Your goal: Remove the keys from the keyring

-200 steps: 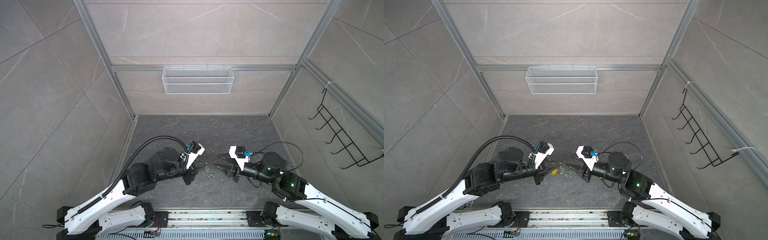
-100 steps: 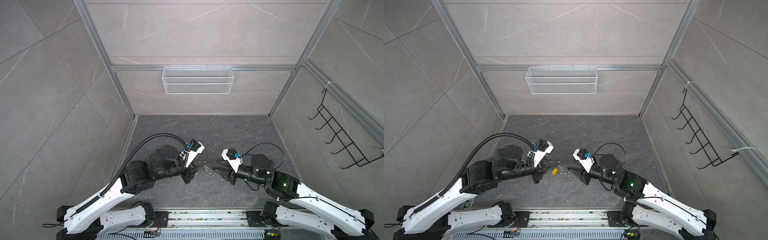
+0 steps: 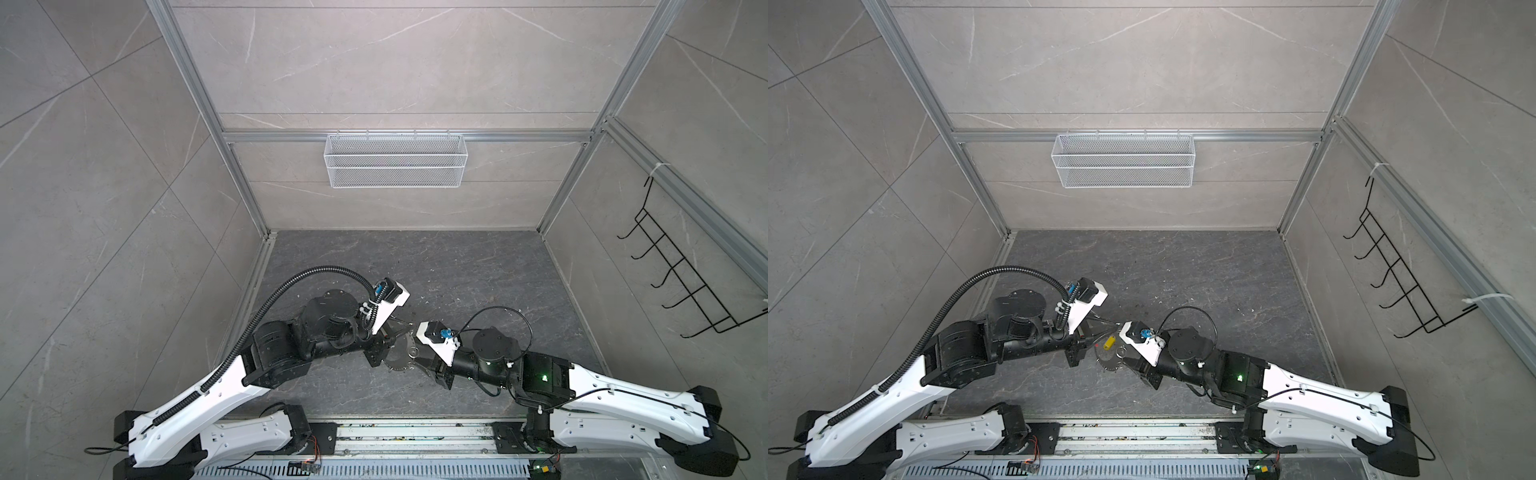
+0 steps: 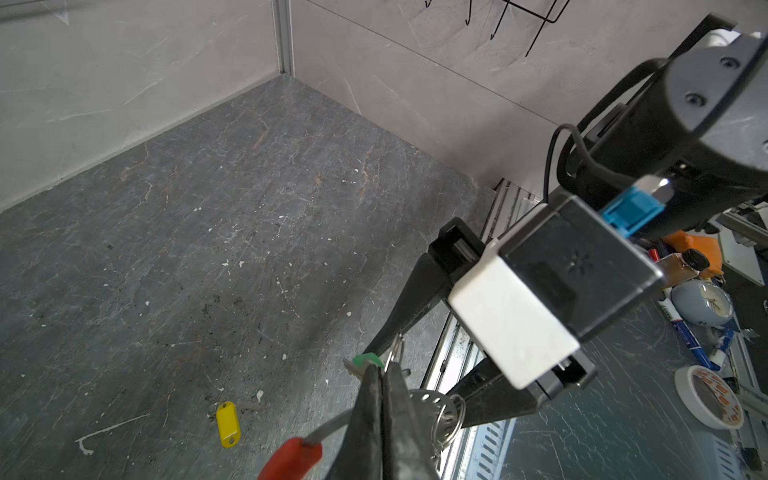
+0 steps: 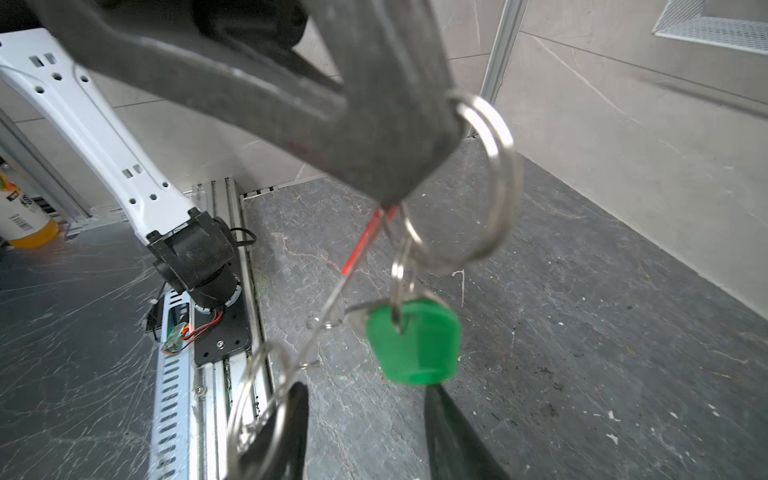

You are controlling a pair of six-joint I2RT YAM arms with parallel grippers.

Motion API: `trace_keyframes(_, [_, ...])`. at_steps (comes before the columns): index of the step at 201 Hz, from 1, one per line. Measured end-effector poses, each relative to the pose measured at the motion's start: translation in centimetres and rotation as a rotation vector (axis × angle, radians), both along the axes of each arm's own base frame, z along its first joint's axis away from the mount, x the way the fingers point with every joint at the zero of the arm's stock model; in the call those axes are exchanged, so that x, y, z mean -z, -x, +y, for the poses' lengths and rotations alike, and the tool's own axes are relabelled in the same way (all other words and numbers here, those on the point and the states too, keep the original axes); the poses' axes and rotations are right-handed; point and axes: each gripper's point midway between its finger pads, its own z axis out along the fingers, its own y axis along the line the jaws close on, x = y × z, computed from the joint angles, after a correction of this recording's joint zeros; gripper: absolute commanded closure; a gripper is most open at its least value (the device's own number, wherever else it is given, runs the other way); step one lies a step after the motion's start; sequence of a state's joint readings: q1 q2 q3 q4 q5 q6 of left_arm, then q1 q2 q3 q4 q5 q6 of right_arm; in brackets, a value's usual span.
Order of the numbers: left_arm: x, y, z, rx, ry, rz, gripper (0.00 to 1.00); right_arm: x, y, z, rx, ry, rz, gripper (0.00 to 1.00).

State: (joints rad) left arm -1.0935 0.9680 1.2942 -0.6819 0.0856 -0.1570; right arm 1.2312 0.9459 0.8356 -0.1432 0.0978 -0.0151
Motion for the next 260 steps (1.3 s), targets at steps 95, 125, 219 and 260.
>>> trace_keyframes(95, [1.6, 0.5, -0.2, 0.028, -0.024, 0.029, 1.0, -2.0, -1.0, 0.2, 0.09, -0.016, -0.158, 0.64])
trace_keyframes(125, [1.6, 0.5, -0.3, 0.03, -0.024, 0.03, 1.0, -1.8, -1.0, 0.2, 0.093, 0.004, -0.183, 0.85])
trace_keyframes(219, [1.8, 0.8, -0.1, 0.04, -0.031, 0.04, 1.0, -2.1, -1.4, -0.2, 0.127, 0.031, -0.235, 1.0])
trace_keyframes(260, [1.5, 0.6, 0.4, 0.018, -0.035, 0.029, 1.0, -2.5, -1.5, -0.7, 0.148, 0.045, -0.26, 1.0])
